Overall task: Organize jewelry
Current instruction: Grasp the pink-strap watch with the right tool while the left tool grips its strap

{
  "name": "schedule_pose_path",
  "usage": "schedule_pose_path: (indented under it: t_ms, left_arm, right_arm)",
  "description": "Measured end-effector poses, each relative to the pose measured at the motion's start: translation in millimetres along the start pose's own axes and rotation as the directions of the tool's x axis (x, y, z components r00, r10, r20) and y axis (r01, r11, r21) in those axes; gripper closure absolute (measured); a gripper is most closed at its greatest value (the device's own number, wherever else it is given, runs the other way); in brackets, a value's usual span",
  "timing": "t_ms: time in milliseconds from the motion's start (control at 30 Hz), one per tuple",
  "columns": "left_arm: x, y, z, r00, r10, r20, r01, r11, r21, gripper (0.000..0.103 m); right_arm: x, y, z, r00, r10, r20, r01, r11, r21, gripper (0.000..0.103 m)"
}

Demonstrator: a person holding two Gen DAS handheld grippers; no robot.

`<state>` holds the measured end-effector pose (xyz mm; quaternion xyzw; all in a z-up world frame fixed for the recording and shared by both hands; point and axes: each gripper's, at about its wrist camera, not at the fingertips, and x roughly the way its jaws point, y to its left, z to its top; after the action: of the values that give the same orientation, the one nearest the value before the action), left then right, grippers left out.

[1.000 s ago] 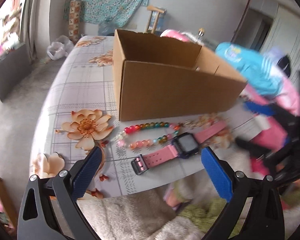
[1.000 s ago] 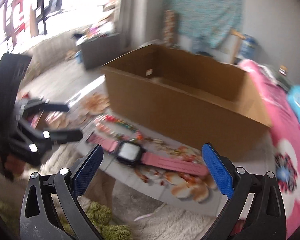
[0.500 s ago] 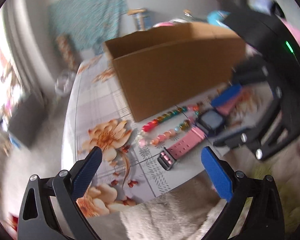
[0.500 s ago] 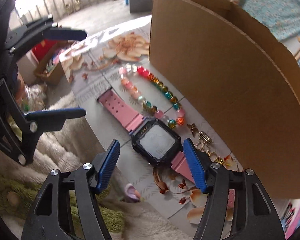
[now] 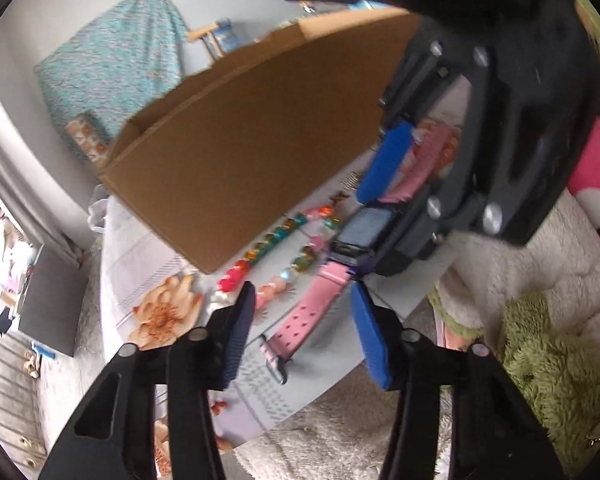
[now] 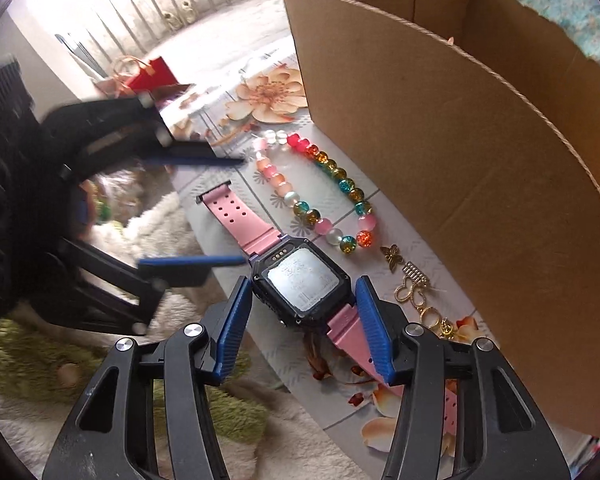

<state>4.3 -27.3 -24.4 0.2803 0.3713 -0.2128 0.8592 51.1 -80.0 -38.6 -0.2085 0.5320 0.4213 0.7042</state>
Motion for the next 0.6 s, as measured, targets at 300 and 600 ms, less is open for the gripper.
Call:
schedule_pose_path:
  t_ms: [300,600]
  left_arm:
    - [16.8,17.3,10.0,0.998,-0.017,-0.065,0.013,0.998,-0.062,0.094]
    - [21.8,39.5,13.5,0.996,-0.07,-0.062,0.062,0.99,-0.123,0.095]
  right_arm:
    - [-20.2,-30.9,-2.5,0.99,0.077,0.121,-0.093,0.987,0.131,0.062]
    - [-47.5,-31.8,-29.8,0.969,-0.147,0.198,0.105,0.972,0.212,0.059]
